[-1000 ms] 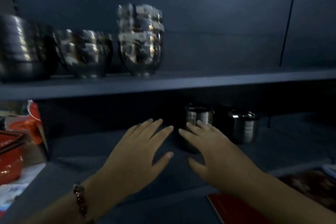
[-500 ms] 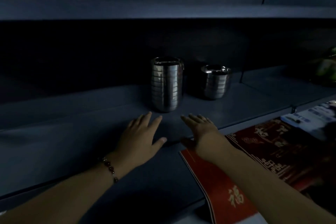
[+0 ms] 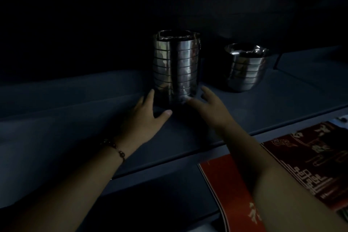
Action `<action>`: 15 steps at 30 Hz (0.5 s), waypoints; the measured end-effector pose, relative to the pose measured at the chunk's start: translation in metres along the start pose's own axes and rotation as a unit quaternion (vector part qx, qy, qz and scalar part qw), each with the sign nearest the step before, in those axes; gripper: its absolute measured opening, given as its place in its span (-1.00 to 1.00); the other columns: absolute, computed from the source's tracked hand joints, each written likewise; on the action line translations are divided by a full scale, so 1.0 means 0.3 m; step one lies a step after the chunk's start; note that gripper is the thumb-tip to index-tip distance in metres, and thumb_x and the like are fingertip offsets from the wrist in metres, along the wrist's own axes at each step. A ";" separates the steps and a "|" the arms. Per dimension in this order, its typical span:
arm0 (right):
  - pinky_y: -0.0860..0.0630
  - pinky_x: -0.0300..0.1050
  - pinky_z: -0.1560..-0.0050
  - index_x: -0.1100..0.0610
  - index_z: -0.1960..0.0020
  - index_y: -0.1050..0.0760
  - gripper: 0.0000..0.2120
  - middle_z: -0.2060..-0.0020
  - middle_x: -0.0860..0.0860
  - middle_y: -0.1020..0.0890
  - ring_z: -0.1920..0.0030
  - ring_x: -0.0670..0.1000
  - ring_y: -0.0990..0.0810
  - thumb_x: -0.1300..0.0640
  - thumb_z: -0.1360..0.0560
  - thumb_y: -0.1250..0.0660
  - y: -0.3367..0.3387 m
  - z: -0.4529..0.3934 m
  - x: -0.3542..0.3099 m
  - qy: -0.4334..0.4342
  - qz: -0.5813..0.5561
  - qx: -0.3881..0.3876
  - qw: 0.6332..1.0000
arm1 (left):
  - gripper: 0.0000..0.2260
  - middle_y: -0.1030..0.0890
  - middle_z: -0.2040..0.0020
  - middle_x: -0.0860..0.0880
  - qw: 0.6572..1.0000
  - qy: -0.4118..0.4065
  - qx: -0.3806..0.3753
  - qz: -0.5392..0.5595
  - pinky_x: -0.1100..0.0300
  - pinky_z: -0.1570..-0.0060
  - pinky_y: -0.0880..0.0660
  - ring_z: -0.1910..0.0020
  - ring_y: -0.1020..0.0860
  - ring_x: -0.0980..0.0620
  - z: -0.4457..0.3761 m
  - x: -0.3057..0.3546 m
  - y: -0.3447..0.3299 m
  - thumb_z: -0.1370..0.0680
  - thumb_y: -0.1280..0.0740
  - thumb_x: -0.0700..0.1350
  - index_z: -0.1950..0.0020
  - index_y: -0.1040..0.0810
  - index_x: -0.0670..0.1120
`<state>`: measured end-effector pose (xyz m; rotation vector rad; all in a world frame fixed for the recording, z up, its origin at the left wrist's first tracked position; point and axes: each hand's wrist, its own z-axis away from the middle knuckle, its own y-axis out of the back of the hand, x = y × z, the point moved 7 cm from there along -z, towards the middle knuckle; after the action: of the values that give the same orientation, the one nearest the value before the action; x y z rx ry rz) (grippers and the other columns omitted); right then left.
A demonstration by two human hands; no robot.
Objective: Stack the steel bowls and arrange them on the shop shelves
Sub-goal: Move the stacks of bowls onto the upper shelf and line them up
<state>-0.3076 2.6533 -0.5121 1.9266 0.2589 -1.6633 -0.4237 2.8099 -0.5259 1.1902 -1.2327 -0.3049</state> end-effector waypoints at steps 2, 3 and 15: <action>-0.41 -0.10 -0.32 0.09 -0.58 -0.11 -0.14 -0.46 0.02 -0.37 -0.41 -0.02 -0.41 -0.04 -0.44 -0.48 -0.027 -0.066 0.036 -0.038 -0.128 -0.011 0.991 | -0.16 -0.16 -0.61 0.04 0.990 0.015 0.003 0.142 0.05 -0.42 -0.25 -0.55 -0.22 -0.01 -0.055 -0.003 -0.013 -0.51 -0.35 0.28 -0.63 0.03 0.12; -0.49 -0.13 -0.22 0.12 -0.56 -0.15 -0.18 -0.39 0.02 -0.47 -0.32 -0.01 -0.52 -0.01 -0.43 -0.49 -0.040 -0.095 0.045 -0.047 -0.177 -0.019 0.983 | -0.15 -0.26 -0.57 0.08 0.977 0.005 0.002 0.211 0.10 -0.42 -0.26 -0.52 -0.29 0.04 -0.081 0.008 -0.016 -0.47 -0.40 0.27 -0.62 -0.03 0.14; -0.57 -0.11 -0.07 0.26 -0.16 -0.46 -0.70 -0.01 0.10 -0.63 -0.05 0.05 -0.65 0.25 -0.48 -0.44 -0.075 -0.222 0.040 0.023 -0.251 -0.094 0.963 | 0.00 -0.40 -0.48 0.13 0.922 -0.091 0.056 0.373 0.15 -0.39 -0.40 -0.41 -0.41 0.24 -0.246 0.033 -0.044 -0.40 -0.59 -0.02 -0.62 0.03 0.10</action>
<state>-0.2602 2.7048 -0.5263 1.8534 0.9548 -1.8194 -0.3527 2.8361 -0.5214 0.7148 -1.7872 0.2360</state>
